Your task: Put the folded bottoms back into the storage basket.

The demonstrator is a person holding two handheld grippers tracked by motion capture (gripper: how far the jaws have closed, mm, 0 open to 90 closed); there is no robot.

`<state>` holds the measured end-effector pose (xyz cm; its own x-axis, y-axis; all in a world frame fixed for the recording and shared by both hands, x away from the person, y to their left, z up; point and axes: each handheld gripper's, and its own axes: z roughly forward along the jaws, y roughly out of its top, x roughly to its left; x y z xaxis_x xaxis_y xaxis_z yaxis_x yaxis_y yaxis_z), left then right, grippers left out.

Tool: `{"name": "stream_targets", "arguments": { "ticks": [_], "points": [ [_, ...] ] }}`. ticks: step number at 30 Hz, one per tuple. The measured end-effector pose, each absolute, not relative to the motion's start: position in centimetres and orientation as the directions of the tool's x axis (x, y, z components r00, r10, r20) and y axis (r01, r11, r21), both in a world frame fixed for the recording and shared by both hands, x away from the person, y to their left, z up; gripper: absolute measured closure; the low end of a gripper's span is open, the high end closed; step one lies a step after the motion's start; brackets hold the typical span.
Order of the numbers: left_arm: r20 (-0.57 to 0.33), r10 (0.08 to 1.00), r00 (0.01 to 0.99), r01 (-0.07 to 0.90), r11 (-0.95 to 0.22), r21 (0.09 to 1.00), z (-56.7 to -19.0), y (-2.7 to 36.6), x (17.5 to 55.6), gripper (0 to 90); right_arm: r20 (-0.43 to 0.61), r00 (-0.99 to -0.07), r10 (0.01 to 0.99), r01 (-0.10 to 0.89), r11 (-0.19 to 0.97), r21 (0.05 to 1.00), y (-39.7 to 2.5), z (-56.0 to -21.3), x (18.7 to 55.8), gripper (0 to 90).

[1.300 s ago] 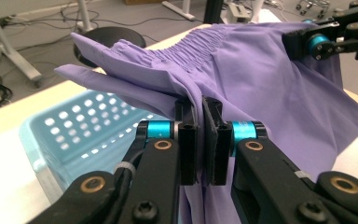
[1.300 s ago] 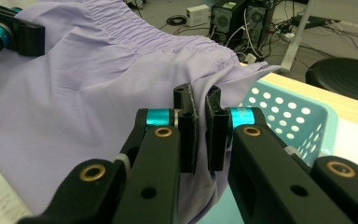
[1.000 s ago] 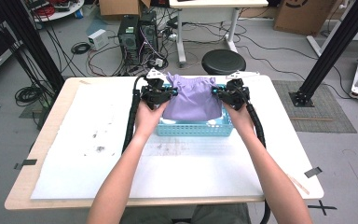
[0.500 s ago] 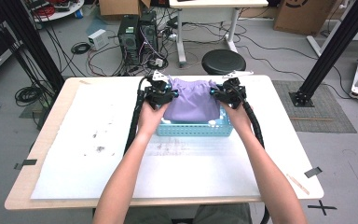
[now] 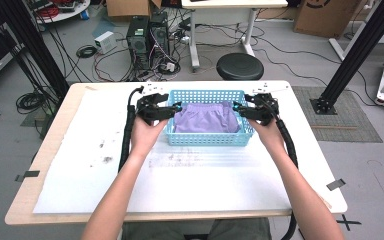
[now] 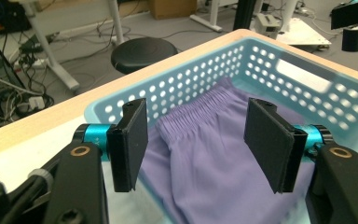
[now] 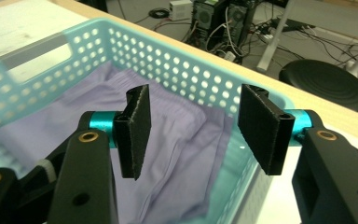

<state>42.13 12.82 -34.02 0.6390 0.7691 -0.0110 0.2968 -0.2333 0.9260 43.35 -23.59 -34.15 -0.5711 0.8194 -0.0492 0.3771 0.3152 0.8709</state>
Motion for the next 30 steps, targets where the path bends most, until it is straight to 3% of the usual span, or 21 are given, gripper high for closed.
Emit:
{"name": "stream_targets", "arguments": {
  "ticks": [10,16,30],
  "points": [
    [0.052,0.749,0.66,0.213,-0.253,0.944,-35.7,15.7,35.8,29.6,0.002,-0.594,0.805,0.354,0.258,0.899,-27.1,-35.8,37.8,42.7],
    [0.072,0.73,0.68,0.177,-0.259,0.95,-36.8,16.1,32.6,28.6,0.001,-0.606,0.795,0.334,0.254,0.908,-27.9,-36.9,34.9,40.4],
    [0.038,0.723,0.69,0.203,-0.244,0.948,-40.3,17.6,30.7,28.1,-0.002,-0.598,0.801,0.321,0.242,0.916,-29.2,-40.2,30.5,39.2]
  ]
}}
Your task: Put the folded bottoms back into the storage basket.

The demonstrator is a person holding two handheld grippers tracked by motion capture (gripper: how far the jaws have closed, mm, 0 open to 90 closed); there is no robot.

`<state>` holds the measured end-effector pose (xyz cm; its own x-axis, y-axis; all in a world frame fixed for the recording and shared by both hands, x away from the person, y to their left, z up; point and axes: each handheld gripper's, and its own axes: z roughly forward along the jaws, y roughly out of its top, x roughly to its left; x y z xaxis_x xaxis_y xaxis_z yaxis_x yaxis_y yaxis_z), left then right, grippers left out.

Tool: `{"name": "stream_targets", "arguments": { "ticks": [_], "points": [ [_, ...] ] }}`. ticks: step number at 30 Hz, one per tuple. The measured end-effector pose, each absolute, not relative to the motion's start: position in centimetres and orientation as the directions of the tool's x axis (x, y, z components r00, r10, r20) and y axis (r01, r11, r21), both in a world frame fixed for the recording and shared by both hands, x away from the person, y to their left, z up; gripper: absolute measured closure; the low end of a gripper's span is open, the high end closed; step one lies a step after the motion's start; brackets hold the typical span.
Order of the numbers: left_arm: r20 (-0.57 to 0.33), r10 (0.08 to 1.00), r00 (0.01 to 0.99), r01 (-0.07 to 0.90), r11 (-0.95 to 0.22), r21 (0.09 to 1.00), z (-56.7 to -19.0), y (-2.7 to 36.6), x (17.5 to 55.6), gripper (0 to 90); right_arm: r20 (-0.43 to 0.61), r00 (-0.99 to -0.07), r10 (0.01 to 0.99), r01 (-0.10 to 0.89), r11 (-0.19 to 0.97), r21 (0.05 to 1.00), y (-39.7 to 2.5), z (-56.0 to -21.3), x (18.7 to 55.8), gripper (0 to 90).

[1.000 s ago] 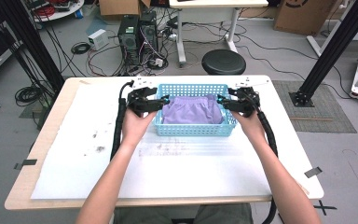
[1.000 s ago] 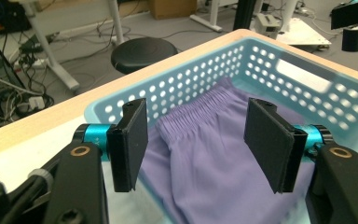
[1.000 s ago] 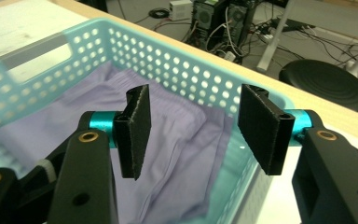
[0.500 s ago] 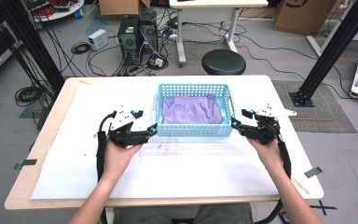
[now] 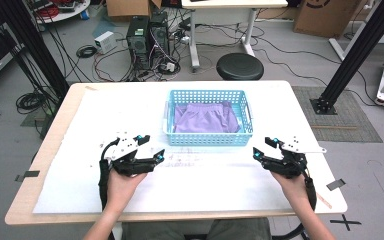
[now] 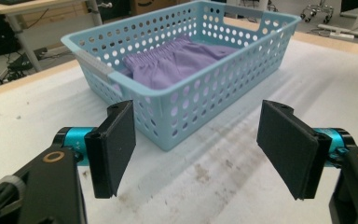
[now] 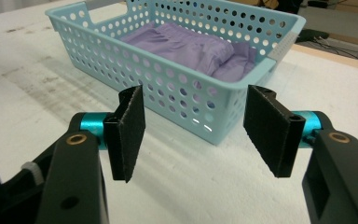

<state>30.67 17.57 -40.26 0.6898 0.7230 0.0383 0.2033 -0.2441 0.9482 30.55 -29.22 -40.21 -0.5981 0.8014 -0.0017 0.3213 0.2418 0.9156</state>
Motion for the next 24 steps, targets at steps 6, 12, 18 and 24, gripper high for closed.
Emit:
{"name": "stream_targets", "arguments": {
  "ticks": [6,12,18,24],
  "points": [
    [0.038,0.722,0.691,0.208,-0.249,0.946,-41.1,17.6,30.2,28.1,0.0,-0.59,0.807,0.331,0.243,0.912,-29.6,-41.1,30.6,38.9],
    [0.047,0.725,0.687,0.21,-0.261,0.942,-41.3,17.2,30.3,28.1,-0.009,-0.597,0.803,0.334,0.258,0.907,-29.5,-41.6,30.8,38.8],
    [0.049,0.724,0.688,0.212,-0.265,0.941,-41.4,17.0,30.2,28.1,-0.016,-0.605,0.796,0.331,0.269,0.905,-29.4,-41.7,30.9,38.0],
    [0.049,0.723,0.689,0.213,-0.266,0.94,-41.4,17.1,30.2,28.1,-0.008,-0.604,0.797,0.339,0.266,0.903,-29.4,-41.8,30.9,37.0]
  ]
}}
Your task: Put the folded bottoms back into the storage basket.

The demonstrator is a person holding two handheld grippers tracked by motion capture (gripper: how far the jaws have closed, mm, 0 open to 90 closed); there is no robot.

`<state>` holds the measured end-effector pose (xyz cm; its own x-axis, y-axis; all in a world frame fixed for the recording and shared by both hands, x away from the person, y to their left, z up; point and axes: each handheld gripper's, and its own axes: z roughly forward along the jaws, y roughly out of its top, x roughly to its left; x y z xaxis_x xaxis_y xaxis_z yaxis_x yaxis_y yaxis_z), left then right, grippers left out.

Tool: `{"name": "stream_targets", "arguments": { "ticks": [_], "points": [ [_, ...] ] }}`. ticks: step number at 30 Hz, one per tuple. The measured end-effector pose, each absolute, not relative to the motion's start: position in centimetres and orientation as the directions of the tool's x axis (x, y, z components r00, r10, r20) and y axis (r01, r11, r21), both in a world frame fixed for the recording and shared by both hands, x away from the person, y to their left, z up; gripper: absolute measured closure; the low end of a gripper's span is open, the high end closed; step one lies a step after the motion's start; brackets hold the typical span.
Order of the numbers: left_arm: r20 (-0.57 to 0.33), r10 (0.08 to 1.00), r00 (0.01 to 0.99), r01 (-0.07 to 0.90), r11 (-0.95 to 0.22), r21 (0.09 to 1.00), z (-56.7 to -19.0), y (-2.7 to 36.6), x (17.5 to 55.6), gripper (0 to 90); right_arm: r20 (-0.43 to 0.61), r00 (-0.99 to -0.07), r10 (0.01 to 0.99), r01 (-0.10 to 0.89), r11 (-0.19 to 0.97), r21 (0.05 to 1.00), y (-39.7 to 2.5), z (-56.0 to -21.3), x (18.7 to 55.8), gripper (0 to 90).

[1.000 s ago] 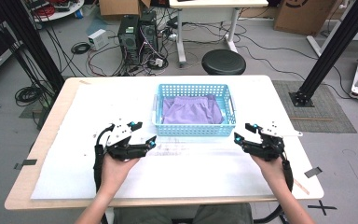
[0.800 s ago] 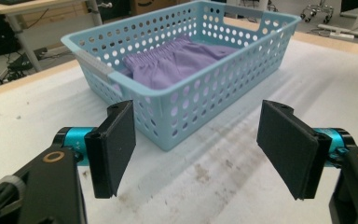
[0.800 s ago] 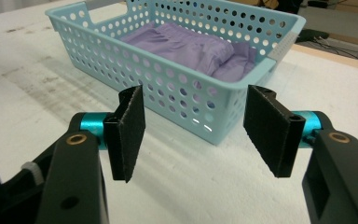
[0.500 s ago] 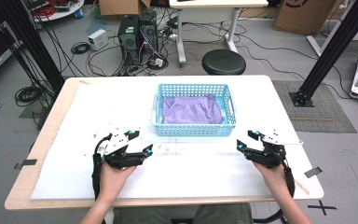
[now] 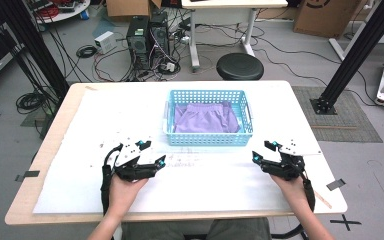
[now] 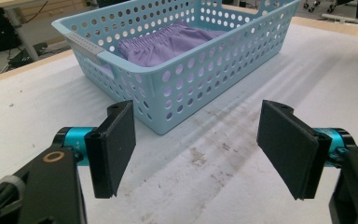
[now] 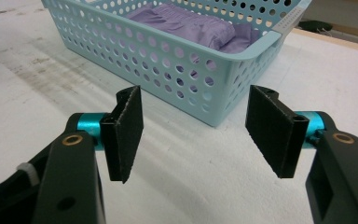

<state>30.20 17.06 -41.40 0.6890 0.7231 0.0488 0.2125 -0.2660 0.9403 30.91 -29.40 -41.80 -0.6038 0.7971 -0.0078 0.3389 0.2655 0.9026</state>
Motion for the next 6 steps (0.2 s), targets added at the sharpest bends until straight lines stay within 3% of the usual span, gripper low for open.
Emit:
{"name": "stream_targets", "arguments": {
  "ticks": [6],
  "points": [
    [0.049,0.727,0.685,0.214,-0.264,0.941,-41.45,17.11,30.27,28.1,-0.004,-0.604,0.797,0.341,0.263,0.902,-29.49,-41.88,30.97,34.9]
  ]
}}
